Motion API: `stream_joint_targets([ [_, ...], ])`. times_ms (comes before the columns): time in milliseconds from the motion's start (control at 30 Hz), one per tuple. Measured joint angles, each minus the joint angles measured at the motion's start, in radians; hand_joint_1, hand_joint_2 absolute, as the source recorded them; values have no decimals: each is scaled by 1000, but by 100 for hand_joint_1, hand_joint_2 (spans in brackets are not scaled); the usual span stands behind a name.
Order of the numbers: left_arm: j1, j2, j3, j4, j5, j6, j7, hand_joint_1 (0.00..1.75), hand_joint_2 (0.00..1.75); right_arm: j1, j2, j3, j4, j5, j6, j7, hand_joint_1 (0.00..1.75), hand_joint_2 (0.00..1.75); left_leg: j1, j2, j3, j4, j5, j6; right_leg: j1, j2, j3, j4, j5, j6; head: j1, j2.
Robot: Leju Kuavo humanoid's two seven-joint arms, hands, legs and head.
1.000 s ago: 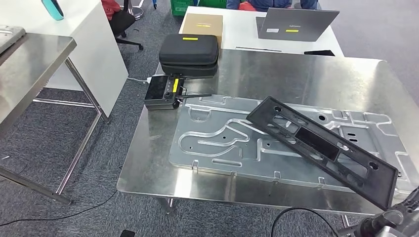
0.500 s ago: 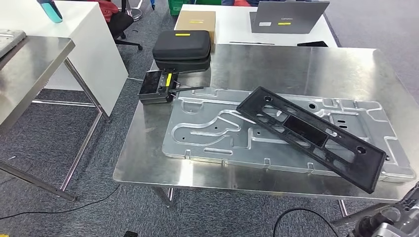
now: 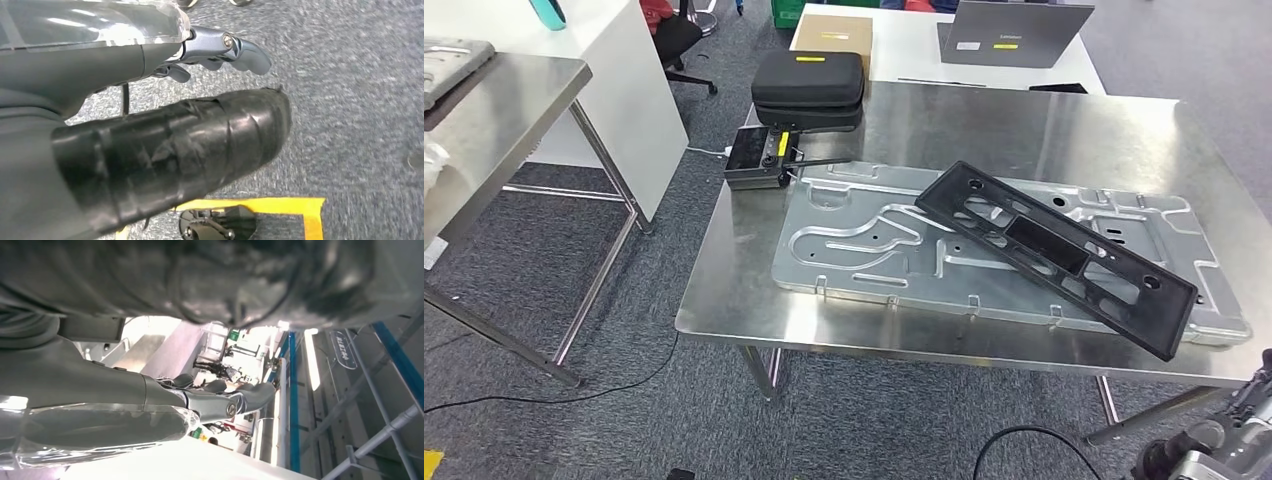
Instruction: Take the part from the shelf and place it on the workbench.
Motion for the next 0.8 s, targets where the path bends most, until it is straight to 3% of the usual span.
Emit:
stream_joint_targets([
  [67, 0, 0, 1, 0, 0, 1, 0, 0, 0, 2, 1, -2, 1, 0, 0, 0, 0, 0, -2, 2, -22, 2, 16, 7, -2, 1, -38, 122, -89, 6, 0, 0],
  [100, 1, 0, 1, 0, 1, 1, 0, 0, 0, 3, 2, -3, 3, 0, 1, 1, 0, 0, -3, 3, -33, 5, 23, 7, -3, 1, -48, 173, -110, 8, 0, 0],
  [133, 1, 0, 1, 0, 1, 1, 0, 0, 0, 4, 2, -4, 5, 0, 1, 2, 0, 0, -4, 3, -44, 10, 29, 6, -3, 1, -43, 194, -108, 9, 0, 0],
  [167, 1, 0, 1, 0, 2, 1, 0, 0, 0, 6, 3, -6, 7, 0, 2, 3, 0, 0, -4, 3, -55, 15, 34, 5, -3, 1, -20, 178, -89, 9, 0, 0],
  [233, 1, 0, 2, 0, 3, 1, 0, 0, 0, 7, 4, -8, 11, 0, 3, 6, 0, 0, -4, 2, -72, 26, 40, 1, -2, 0, 76, 47, -44, 2, 0, 0],
  [300, 1, 0, 2, 0, 4, 1, 0, 0, 0, 8, 5, -10, 13, 0, 3, 7, 0, 0, -6, 1, -81, 34, 47, -9, 4, 1, 146, -67, -29, -8, 0, 0],
  [367, 1, -1, 2, 0, 4, 2, 0, 0, 0, 10, 6, -11, 15, 0, 3, 7, 0, 0, -6, 1, -85, 35, 56, -21, 11, 1, 152, -89, -27, -16, 0, 0],
  [433, 1, -2, 2, 0, 4, 2, 0, 0, 0, 11, 8, -11, 16, 0, 3, 7, 0, 0, -6, 0, -93, 40, 53, -34, 5, 0, 142, -98, -14, -30, 0, 0],
  [500, 2, -2, 3, 0, 4, 2, 0, 0, 0, 12, 12, -11, 17, 0, 3, 7, 0, 0, -5, -3, -116, 94, -4, -45, -1, -4, 125, -105, 5, -47, -1, 0],
  [567, 2, -1, 3, 0, 4, 3, 0, 0, 0, 12, 15, -11, 20, 0, 6, 8, 0, 0, -1, -3, -151, 210, -93, -53, 0, -6, 104, -103, 20, -54, -2, 0],
  [600, 2, -1, 3, 0, 4, 3, 0, 0, 0, 13, 17, -11, 22, 0, 7, 8, 0, 0, 1, -3, -163, 265, -119, -57, 1, -7, 92, -101, 28, -54, -2, 0],
  [633, 2, -1, 4, 0, 4, 3, 0, 0, 0, 13, 18, -12, 24, 0, 9, 8, 0, 0, 3, -3, -162, 296, -125, -60, 1, -7, 80, -99, 36, -53, -2, 0],
  [667, 2, -1, 4, 0, 4, 3, 0, 0, 0, 14, 19, -12, 27, 0, 11, 8, 0, 0, 4, -3, -145, 292, -109, -62, 1, -7, 67, -94, 42, -51, -2, 0],
  [700, 2, -1, 4, 0, 4, 3, 0, 0, 0, 14, 20, -13, 28, 0, 13, 8, 0, 0, 5, -3, -110, 253, -82, -62, 0, -7, 56, -89, 48, -48, -2, 0],
  [733, 1, 0, 4, 0, 4, 3, 0, 0, 0, 14, 21, -14, 29, 0, 15, 8, 0, 0, 6, -3, -62, 186, -57, -60, 0, -7, 46, -81, 52, -44, -2, 0],
  [800, -1, 0, 5, 0, 4, 3, 0, 0, 0, 14, 23, -18, 30, -1, 19, 8, 0, 0, 3, -4, 21, 59, -41, -52, 1, -6, 33, -69, 60, -35, -2, 0],
])
